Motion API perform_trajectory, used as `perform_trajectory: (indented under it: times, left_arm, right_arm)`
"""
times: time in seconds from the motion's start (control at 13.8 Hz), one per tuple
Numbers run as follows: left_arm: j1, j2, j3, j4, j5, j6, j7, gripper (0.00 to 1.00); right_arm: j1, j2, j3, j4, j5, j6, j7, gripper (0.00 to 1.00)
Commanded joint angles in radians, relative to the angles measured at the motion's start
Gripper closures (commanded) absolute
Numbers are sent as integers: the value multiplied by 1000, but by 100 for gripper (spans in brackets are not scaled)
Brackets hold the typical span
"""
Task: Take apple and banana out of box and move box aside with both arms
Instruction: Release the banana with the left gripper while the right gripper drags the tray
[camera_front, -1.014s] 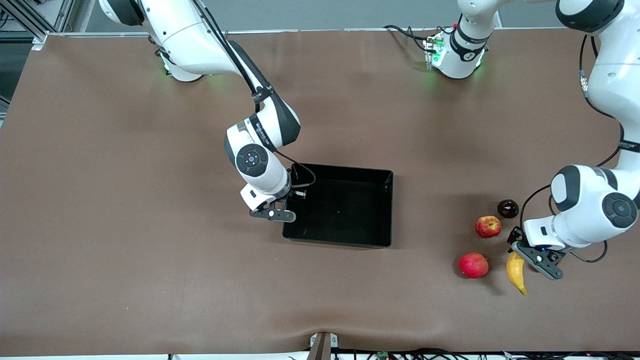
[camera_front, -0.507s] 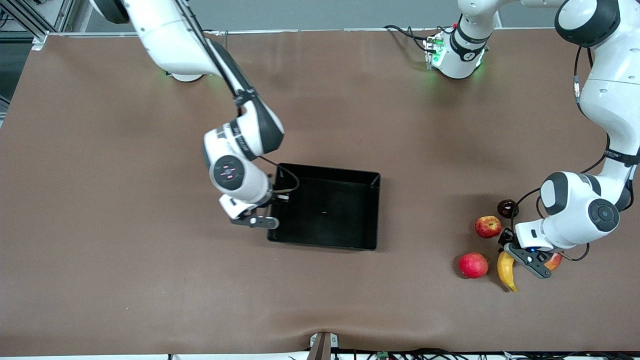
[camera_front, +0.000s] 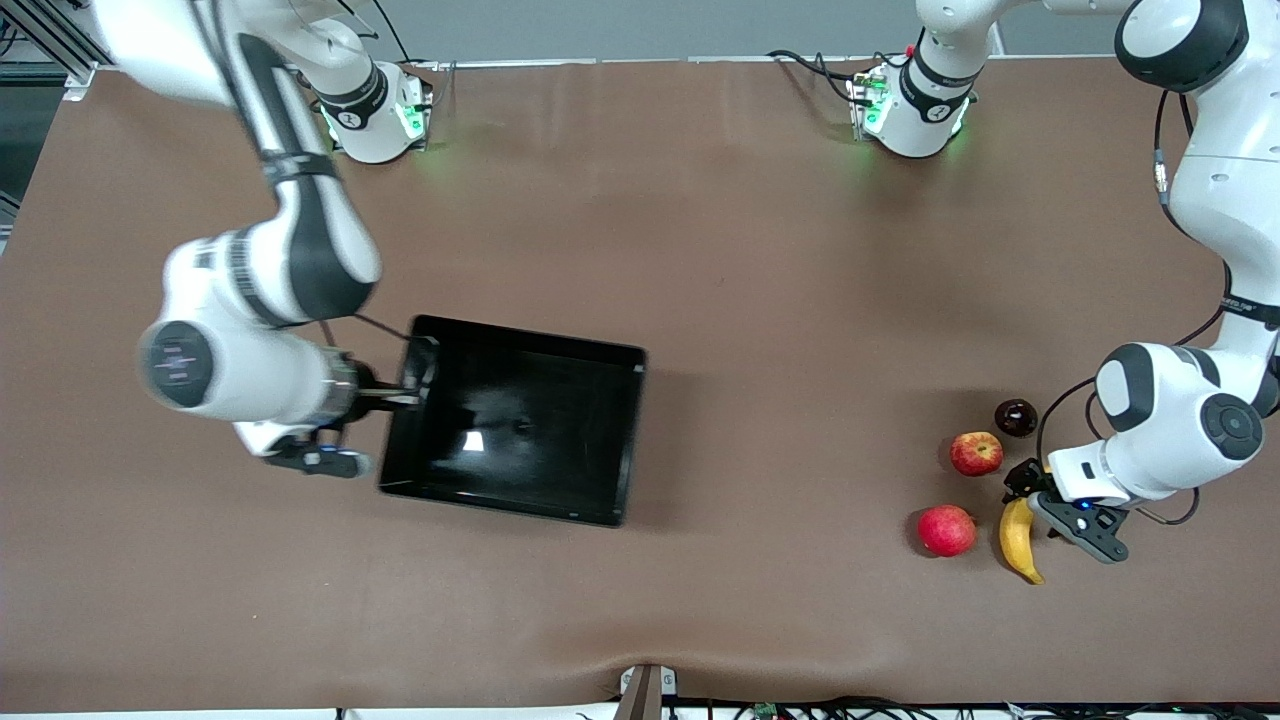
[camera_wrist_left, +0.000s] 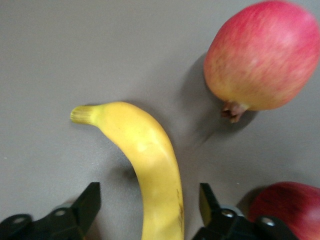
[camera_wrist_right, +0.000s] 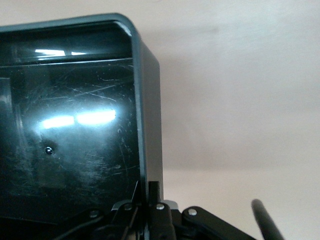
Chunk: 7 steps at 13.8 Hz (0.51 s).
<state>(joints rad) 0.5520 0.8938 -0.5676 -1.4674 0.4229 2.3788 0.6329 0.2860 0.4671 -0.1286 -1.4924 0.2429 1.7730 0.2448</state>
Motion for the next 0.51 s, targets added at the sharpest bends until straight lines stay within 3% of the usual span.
perform_trajectory:
  times: [0.0, 0.43]
  left_arm:
    - [0, -75, -57, 54, -36, -178, -45, 0]
    - [0, -262, -126, 59, -38, -442, -370, 0]
  right_arm:
    - [-163, -39, 23, -58, 4, -18, -216, 100]
    - [-402, -33, 21, -170, -7, 54, -570, 100]
